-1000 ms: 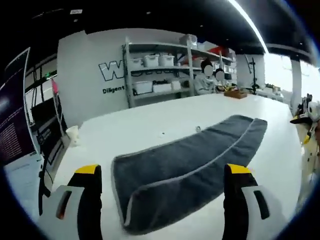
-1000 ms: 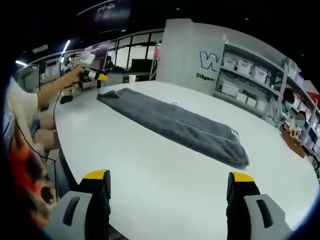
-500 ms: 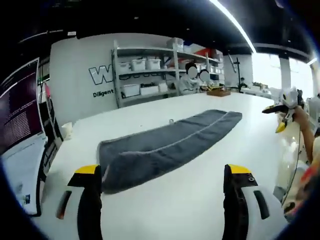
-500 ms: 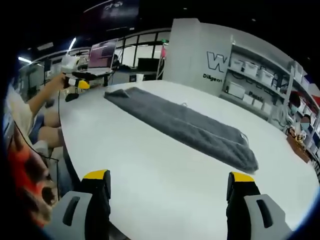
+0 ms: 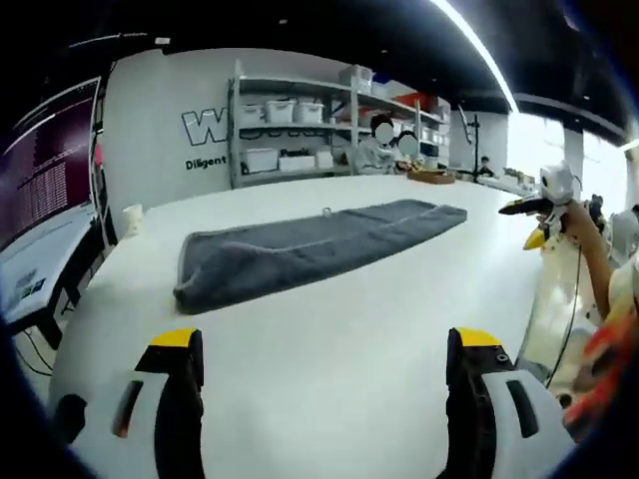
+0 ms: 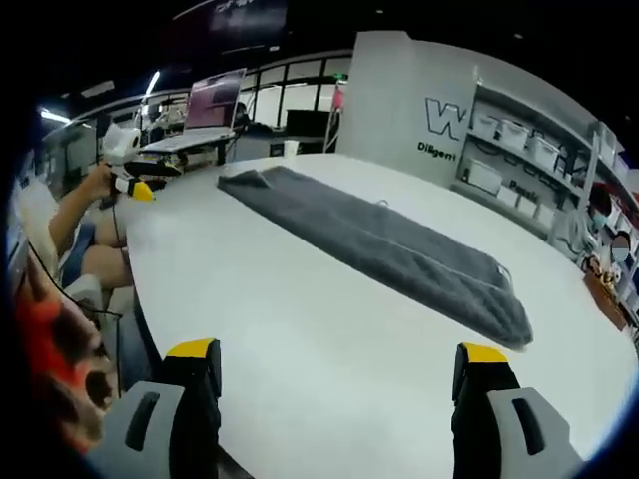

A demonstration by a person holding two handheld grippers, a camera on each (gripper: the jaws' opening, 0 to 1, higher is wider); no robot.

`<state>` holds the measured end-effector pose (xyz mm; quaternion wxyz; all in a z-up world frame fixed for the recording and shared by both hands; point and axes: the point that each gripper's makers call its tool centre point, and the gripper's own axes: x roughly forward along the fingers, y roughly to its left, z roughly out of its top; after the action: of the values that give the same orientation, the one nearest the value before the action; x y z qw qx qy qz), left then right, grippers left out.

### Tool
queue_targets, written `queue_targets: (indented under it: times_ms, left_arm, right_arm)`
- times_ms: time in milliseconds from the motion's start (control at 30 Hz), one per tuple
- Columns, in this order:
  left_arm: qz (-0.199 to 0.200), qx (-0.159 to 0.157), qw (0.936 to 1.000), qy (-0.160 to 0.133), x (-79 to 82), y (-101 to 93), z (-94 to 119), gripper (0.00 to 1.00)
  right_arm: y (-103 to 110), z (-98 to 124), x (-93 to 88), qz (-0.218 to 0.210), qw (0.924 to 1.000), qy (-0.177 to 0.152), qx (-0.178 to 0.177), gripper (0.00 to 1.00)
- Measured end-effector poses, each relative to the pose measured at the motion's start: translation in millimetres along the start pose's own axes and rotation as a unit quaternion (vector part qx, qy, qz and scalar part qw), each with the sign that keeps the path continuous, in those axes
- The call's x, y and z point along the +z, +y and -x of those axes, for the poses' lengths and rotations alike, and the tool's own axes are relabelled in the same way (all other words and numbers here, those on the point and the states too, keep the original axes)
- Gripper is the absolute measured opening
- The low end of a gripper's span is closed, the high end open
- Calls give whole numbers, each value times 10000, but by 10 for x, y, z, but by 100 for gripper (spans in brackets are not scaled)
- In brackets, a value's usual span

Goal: Open the folded towel by lifting each exposed corner and separating the folded layers until the towel lies flat within the target outline without major curled edges

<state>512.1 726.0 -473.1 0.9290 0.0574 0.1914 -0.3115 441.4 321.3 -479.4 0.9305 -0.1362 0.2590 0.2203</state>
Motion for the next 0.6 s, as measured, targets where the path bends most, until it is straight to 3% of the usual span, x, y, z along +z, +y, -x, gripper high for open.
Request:
queue_targets:
  times_ms: [333,600]
  left_arm:
    - [60,52,10000,49,-49,57,-10,98]
    - [-74,0,10000,41,84,64,-102,98]
  right_arm:
    - [64,-71,-2,44,9999,46,138,96]
    - [79,-49,-40,43,9998,59,168,95]
